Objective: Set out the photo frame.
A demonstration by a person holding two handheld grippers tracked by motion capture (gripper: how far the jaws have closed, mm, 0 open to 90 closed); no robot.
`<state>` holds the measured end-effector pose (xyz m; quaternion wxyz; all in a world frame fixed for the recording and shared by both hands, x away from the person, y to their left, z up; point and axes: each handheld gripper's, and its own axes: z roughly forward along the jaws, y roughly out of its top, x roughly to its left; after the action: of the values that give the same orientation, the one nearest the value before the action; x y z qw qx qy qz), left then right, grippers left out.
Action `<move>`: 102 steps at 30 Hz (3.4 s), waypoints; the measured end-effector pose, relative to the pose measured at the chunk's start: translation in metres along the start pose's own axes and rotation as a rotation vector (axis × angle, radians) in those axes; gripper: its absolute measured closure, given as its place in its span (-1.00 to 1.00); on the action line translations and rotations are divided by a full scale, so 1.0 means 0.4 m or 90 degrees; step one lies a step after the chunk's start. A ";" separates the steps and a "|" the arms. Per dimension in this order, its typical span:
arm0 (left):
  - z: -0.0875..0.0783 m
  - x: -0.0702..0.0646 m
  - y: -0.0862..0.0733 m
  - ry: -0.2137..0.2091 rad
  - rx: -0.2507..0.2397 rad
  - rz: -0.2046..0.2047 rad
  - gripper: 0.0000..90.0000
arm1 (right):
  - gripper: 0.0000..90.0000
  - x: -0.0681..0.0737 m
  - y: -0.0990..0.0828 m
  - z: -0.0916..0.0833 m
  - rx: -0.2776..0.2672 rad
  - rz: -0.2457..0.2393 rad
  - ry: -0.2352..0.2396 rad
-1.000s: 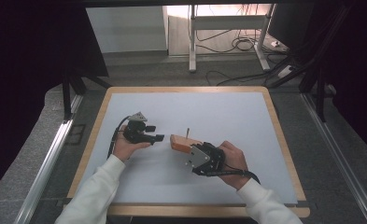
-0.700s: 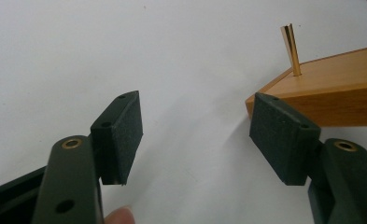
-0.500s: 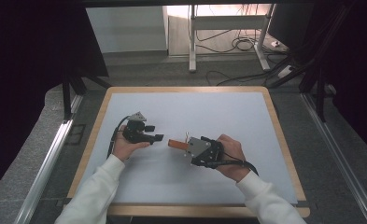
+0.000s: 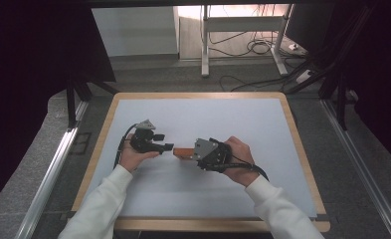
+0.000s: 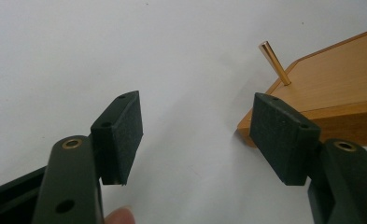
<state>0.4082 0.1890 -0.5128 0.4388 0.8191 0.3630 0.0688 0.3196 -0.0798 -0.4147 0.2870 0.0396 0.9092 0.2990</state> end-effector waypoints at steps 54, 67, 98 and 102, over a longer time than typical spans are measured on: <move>0.004 0.004 -0.003 -0.003 0.010 0.001 -0.25 | 0.08 -0.143 -0.010 0.080 0.019 0.113 -0.018; 0.005 0.004 -0.003 -0.005 0.010 0.000 -0.25 | -0.03 -0.181 -0.014 0.106 0.028 0.147 -0.012; 0.009 0.003 -0.005 -0.011 0.013 0.006 -0.25 | -0.40 -0.252 -0.049 0.175 0.046 0.221 -0.021; 0.012 0.001 -0.006 -0.012 0.015 0.005 -0.25 | -0.42 -0.255 -0.050 0.180 0.048 0.226 -0.021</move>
<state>0.4094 0.1870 -0.5176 0.4325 0.8261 0.3564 0.0587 0.4457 -0.0836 -0.4223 0.2428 0.2149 0.8938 0.3098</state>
